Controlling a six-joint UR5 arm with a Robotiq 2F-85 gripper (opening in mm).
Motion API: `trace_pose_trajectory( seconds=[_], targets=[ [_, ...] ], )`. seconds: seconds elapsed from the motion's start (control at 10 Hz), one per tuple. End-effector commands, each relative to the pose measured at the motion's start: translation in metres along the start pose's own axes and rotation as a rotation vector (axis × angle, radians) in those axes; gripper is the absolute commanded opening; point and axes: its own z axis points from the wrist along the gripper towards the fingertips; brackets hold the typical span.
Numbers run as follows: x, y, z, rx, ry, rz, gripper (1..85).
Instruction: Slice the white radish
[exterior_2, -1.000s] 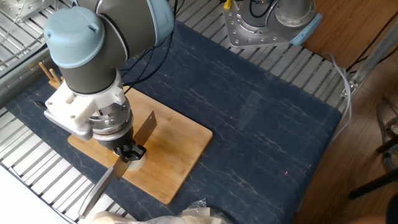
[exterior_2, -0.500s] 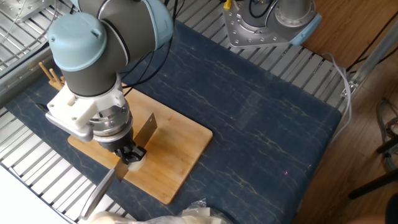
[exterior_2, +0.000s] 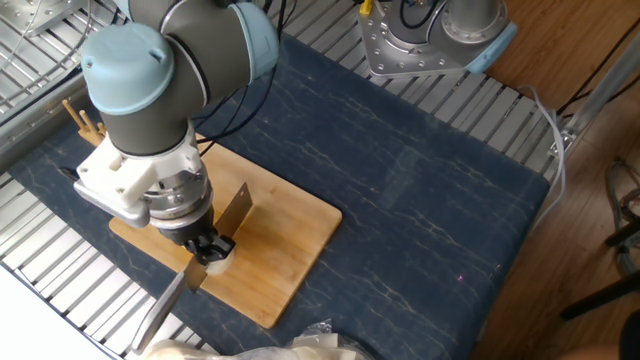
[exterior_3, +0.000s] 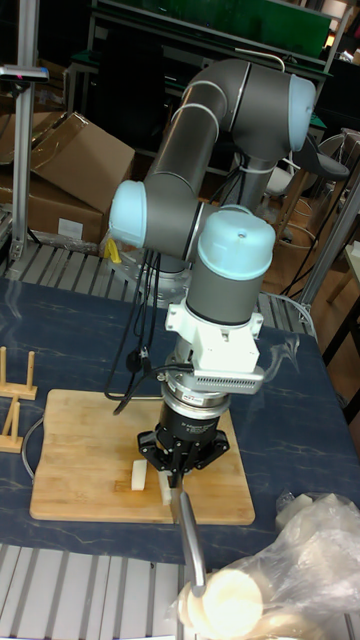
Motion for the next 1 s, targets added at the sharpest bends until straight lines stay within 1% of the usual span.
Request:
trace_pose_trajectory(
  seconds=[0.0, 0.1, 0.2, 0.5, 0.8, 0.9],
  targets=[
    [0.017, 0.001, -0.027, -0.032, 0.043, 0.013, 1.0],
    [0.025, 0.000, -0.033, -0.013, 0.061, 0.028, 1.0],
    [0.023, 0.002, -0.033, -0.036, 0.059, 0.024, 1.0],
    [0.024, 0.007, -0.037, -0.034, 0.063, 0.034, 1.0],
    [0.018, 0.019, -0.044, -0.038, 0.062, 0.053, 1.0],
    [0.017, 0.020, -0.044, -0.041, 0.060, 0.053, 1.0]
  ],
)
